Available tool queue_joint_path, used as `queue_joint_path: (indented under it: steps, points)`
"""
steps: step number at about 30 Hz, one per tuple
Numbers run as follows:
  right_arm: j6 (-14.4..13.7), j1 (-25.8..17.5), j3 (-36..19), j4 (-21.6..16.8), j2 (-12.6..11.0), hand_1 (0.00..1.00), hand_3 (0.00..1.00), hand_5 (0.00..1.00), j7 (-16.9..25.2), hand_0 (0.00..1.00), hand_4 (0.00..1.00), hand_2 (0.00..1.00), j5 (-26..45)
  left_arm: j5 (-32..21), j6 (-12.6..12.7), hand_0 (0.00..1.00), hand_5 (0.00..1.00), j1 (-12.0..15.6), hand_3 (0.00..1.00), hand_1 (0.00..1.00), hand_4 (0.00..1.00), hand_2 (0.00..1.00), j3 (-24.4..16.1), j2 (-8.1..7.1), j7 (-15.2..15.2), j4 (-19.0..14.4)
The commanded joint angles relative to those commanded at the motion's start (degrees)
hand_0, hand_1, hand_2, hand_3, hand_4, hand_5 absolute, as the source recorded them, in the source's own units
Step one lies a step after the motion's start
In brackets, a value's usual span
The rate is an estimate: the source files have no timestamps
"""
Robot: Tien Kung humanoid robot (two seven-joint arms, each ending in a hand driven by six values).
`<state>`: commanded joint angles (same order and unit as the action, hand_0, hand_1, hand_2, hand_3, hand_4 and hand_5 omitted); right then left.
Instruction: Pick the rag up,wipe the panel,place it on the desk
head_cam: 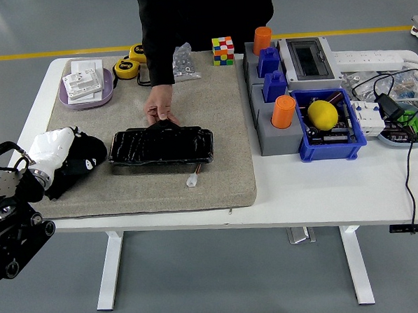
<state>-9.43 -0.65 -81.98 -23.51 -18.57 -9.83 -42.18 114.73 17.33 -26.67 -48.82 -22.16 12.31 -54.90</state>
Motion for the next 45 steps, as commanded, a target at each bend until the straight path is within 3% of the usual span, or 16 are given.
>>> queue_joint_path:
  steps: [4, 5, 11, 27, 39, 45]
  points:
    - [0.05, 0.04, -0.04, 0.03, 0.00, 0.464, 0.622, 0.686, -0.09, 0.691, 0.998, 0.644, -0.04, -0.92, 1.16, 0.346, 0.002, 0.04, 0.396, 0.269, 0.002, 0.511, 0.03, 0.06, -0.98, -0.28]
    - [0.04, 0.04, -0.10, 0.04, 0.02, 0.464, 0.621, 0.686, -0.11, 0.689, 0.998, 0.644, -0.10, -1.12, 1.51, 0.351, 0.002, 0.05, 0.275, 0.181, 0.002, 0.407, 0.02, 0.08, -1.20, -0.33]
    - [0.11, 0.03, -0.07, 0.12, 0.08, 0.464, 0.621, 0.687, -0.12, 0.687, 0.998, 0.644, -0.15, -2.08, 2.77, 0.346, 0.002, 0.01, 0.249, 0.168, 0.002, 0.381, -0.04, 0.15, -2.04, -0.39]
    - [-0.06, 0.13, -0.12, -0.02, 0.17, 0.463, 0.621, 0.687, 0.05, 0.689, 0.998, 0.645, -0.03, -0.48, 2.74, 0.305, 0.002, -0.22, 0.238, 0.139, 0.002, 0.384, -2.26, -0.85, -1.29, -0.52]
    - [-0.04, 0.26, 0.23, 0.07, 0.14, 0.463, 0.621, 0.688, 0.10, 0.688, 0.998, 0.644, 0.08, -1.92, 2.01, 0.297, 0.002, -0.48, 0.236, 0.124, 0.002, 0.389, -5.06, -1.62, 0.44, -9.23]
    - [0.22, 0.16, 0.28, 0.45, 0.25, 0.464, 0.621, 0.687, 0.30, 0.688, 0.998, 0.644, 0.25, -1.23, 1.78, 0.290, 0.002, -0.72, 0.236, 0.121, 0.002, 0.394, -4.43, -0.07, 1.33, -10.59]
